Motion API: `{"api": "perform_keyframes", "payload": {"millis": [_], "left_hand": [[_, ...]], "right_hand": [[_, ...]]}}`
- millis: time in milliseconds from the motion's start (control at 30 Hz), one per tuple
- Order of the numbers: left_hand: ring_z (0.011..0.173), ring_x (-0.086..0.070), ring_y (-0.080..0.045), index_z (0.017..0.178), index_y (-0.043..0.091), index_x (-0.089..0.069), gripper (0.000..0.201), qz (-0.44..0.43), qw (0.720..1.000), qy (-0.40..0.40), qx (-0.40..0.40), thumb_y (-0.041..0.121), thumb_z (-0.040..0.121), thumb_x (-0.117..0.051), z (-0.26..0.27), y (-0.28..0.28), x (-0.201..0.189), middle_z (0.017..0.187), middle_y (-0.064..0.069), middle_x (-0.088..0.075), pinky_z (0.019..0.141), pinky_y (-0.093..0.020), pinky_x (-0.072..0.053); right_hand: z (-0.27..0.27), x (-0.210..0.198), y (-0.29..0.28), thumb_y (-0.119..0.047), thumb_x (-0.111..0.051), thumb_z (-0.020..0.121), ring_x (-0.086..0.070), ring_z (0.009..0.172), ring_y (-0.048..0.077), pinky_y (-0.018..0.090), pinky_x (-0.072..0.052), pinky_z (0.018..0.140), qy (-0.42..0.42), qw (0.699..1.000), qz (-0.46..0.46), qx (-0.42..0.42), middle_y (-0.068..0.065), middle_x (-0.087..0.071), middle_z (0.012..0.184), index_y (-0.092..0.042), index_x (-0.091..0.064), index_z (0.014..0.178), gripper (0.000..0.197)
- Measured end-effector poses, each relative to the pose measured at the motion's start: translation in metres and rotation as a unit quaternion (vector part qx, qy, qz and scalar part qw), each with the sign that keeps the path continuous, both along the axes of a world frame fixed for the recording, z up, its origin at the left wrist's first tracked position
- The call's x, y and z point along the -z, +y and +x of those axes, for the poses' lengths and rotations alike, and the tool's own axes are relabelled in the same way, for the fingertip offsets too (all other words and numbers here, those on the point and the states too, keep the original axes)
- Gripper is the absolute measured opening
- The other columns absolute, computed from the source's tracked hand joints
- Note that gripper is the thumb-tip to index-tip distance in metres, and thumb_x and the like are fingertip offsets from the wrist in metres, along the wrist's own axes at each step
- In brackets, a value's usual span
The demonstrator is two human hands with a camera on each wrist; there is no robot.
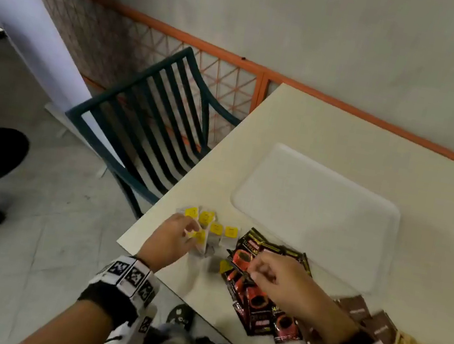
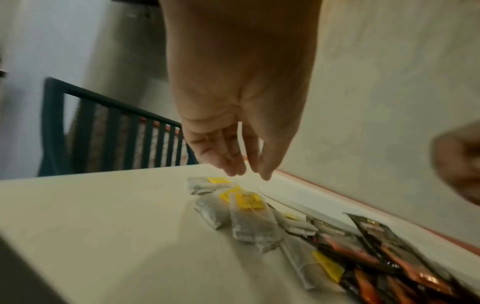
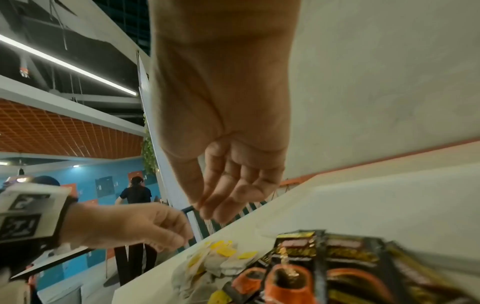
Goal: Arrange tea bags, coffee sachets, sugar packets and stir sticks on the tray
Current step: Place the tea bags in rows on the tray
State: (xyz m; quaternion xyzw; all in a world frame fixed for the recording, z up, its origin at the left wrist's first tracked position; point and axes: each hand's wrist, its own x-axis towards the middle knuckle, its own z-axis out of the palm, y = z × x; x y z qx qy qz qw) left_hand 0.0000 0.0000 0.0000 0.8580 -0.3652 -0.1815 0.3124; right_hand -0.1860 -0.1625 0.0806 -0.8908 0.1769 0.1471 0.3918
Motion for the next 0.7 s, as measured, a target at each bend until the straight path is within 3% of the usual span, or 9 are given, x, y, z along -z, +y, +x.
{"api": "perform_keyframes", "payload": {"millis": [100,167,233,367,433,500,600,700], "left_hand": [[0.100,-0.052,-0.022,0.111,0.014,-0.059,0.033,0.094,0.995,-0.022,0.033,0.025,0.081,-0.065,0.019,-0.015,0.012,0.111,-0.005,-0.050,0.087,-0.031,-0.042],[0.108,-0.049,-0.024,0.116,0.014,-0.054,0.038,0.143,0.983,-0.065,0.089,0.030,0.082,-0.063,0.024,-0.020,0.019,0.115,-0.005,-0.048,0.087,-0.030,-0.040],[0.109,-0.047,-0.026,0.119,0.013,-0.051,0.040,0.173,0.972,-0.098,0.129,0.030,0.084,-0.059,0.029,-0.020,0.023,0.119,-0.007,-0.046,0.087,-0.030,-0.039],[0.101,-0.048,-0.026,0.113,0.011,-0.054,0.038,0.148,0.960,-0.137,0.195,0.028,0.081,-0.062,0.041,-0.023,0.017,0.115,-0.007,-0.046,0.082,-0.027,-0.035],[0.094,-0.051,-0.024,0.106,0.009,-0.058,0.030,0.101,0.971,-0.079,0.202,0.022,0.079,-0.064,0.046,-0.021,0.011,0.105,-0.005,-0.047,0.079,-0.024,-0.036],[0.081,-0.054,-0.018,0.090,0.010,-0.059,0.014,0.046,0.983,0.038,0.173,0.018,0.080,-0.065,0.053,-0.018,0.003,0.091,-0.003,-0.050,0.068,-0.021,-0.042],[0.058,-0.053,-0.002,0.077,0.008,-0.051,0.023,-0.001,0.978,0.166,0.126,0.022,0.080,-0.070,0.063,-0.012,-0.004,0.070,0.003,-0.057,0.053,-0.015,-0.042],[0.063,-0.053,-0.007,0.086,0.006,-0.057,0.017,-0.023,0.976,0.202,0.078,0.018,0.082,-0.068,0.077,-0.008,-0.003,0.071,0.004,-0.059,0.063,-0.021,-0.046]], "right_hand": [[0.046,0.023,0.007,-0.018,-0.048,0.093,-0.054,0.091,0.005,0.009,-0.038,0.070,-0.032,0.998,-0.047,0.039,-0.004,-0.058,0.106,-0.019,-0.060,0.106,0.017],[0.070,0.040,0.012,-0.014,-0.045,0.093,-0.052,0.101,0.013,0.019,-0.040,0.081,-0.029,0.995,-0.092,0.032,0.002,-0.056,0.112,-0.017,-0.058,0.111,0.022],[0.084,0.054,0.013,-0.014,-0.044,0.093,-0.049,0.110,0.020,0.027,-0.039,0.092,-0.023,0.991,-0.123,0.049,0.005,-0.054,0.115,-0.015,-0.057,0.115,0.025],[0.101,0.071,0.015,-0.020,-0.047,0.093,-0.045,0.114,0.023,0.030,-0.034,0.096,-0.022,0.984,-0.160,0.078,0.006,-0.052,0.118,-0.017,-0.054,0.120,0.029],[0.106,0.076,0.017,-0.025,-0.046,0.093,-0.041,0.117,0.025,0.030,-0.031,0.100,-0.003,0.980,-0.180,0.082,0.006,-0.049,0.123,-0.017,-0.051,0.126,0.034],[0.112,0.078,0.018,-0.031,-0.048,0.092,-0.037,0.120,0.026,0.032,-0.029,0.103,0.021,0.977,-0.194,0.090,0.007,-0.046,0.127,-0.017,-0.047,0.131,0.042],[0.120,0.085,0.022,-0.040,-0.052,0.088,-0.034,0.121,0.027,0.037,-0.029,0.102,0.059,0.972,-0.210,0.089,0.008,-0.041,0.125,-0.019,-0.048,0.130,0.048],[0.123,0.092,0.025,-0.042,-0.055,0.084,-0.034,0.116,0.026,0.037,-0.029,0.098,0.058,0.973,-0.208,0.087,0.006,-0.040,0.121,-0.021,-0.051,0.122,0.043]]}}
